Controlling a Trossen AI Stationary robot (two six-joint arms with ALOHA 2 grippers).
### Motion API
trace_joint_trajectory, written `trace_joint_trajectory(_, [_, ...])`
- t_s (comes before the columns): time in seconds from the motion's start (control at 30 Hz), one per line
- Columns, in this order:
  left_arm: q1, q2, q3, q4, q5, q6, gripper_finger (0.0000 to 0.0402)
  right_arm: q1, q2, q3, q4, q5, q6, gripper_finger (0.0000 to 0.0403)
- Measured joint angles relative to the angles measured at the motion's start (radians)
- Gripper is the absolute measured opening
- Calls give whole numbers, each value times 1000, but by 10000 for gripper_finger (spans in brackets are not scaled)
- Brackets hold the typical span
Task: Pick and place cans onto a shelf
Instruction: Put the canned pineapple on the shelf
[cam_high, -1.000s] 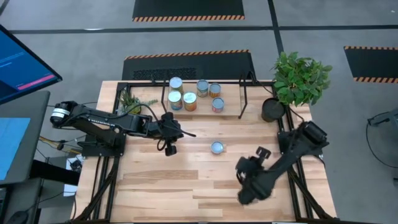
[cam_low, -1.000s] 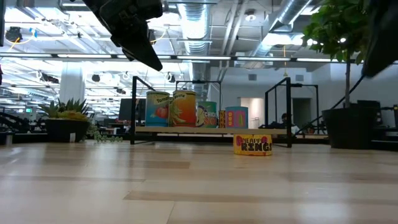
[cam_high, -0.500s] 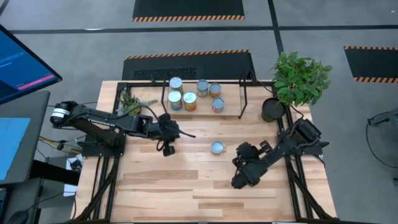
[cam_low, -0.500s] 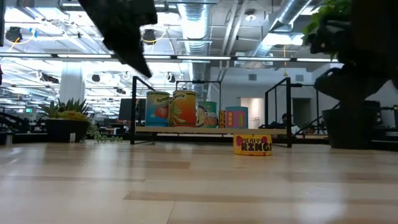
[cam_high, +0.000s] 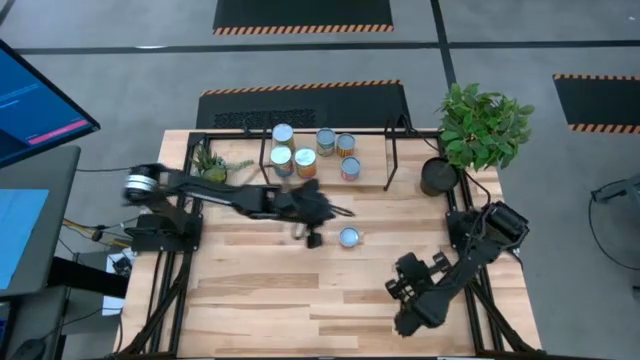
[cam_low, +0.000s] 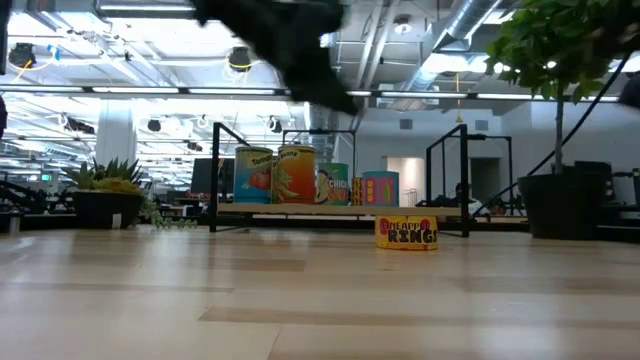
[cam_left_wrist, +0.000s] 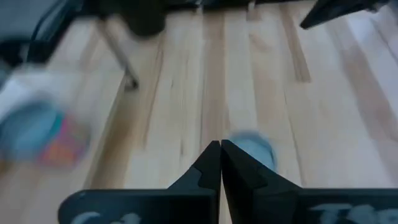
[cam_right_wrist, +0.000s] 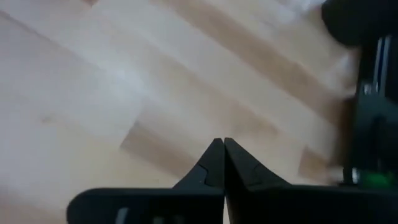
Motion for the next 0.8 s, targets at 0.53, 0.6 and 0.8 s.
trace_joint_trajectory(0.53, [103, 622, 927, -243, 74, 440, 0, 95, 0, 78, -10, -110, 117, 9])
trace_joint_trajectory(0.6, [118, 687, 1023, -302, 75, 454, 0, 92, 0, 86, -13, -109, 117, 8])
trace_joint_trajectory(0.8, [156, 780, 1129, -283, 6, 455, 0, 75, 0, 92, -13, -108, 116, 9])
